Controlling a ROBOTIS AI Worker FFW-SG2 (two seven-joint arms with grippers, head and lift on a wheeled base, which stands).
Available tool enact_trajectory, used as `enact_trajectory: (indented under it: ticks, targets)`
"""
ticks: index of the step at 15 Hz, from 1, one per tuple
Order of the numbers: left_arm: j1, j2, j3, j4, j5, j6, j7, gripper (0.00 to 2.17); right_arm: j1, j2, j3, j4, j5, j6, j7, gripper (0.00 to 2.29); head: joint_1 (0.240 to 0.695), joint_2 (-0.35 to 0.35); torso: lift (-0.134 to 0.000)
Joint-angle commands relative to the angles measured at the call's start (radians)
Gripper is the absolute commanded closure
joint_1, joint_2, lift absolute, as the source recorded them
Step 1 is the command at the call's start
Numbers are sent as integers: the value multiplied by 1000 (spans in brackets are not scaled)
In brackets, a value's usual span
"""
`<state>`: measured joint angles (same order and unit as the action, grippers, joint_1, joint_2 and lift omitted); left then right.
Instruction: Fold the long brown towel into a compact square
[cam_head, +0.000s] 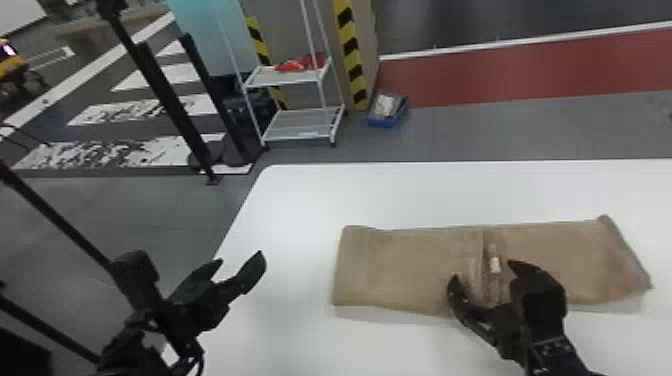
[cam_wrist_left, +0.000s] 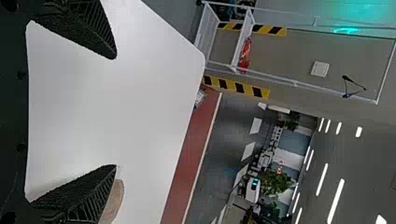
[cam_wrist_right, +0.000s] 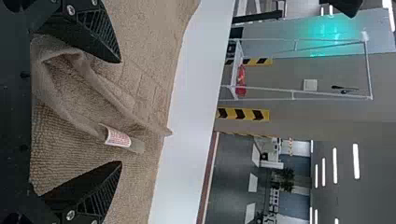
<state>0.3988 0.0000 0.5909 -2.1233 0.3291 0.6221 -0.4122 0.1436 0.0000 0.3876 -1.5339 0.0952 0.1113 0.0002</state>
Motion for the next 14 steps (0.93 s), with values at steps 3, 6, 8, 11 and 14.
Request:
enact_trajectory:
  ticks: [3,6,8,11,14]
  targets:
    - [3,-3,-2,3,-1,0,-3,36,-58,1,4,80,0,-5,3,113,695,350,-108]
    - [3,-3,-2,16,-1,0,-5,36,-79,1,4,126,-6,-17,21,191,695,350,-108]
    - [3,-3,0,20,-1,0,-5,36,-78,1,4,123,-9,-29,35,296,695,350,-108]
    - [2,-3,1,22,-1,0,-5,36,-56,1,5,90,-11,-44,44,444,695,350,-108]
    - [2,-3,6,23,-1,0,-5,36,-55,1,4,84,-9,-44,47,525,695,350,-108]
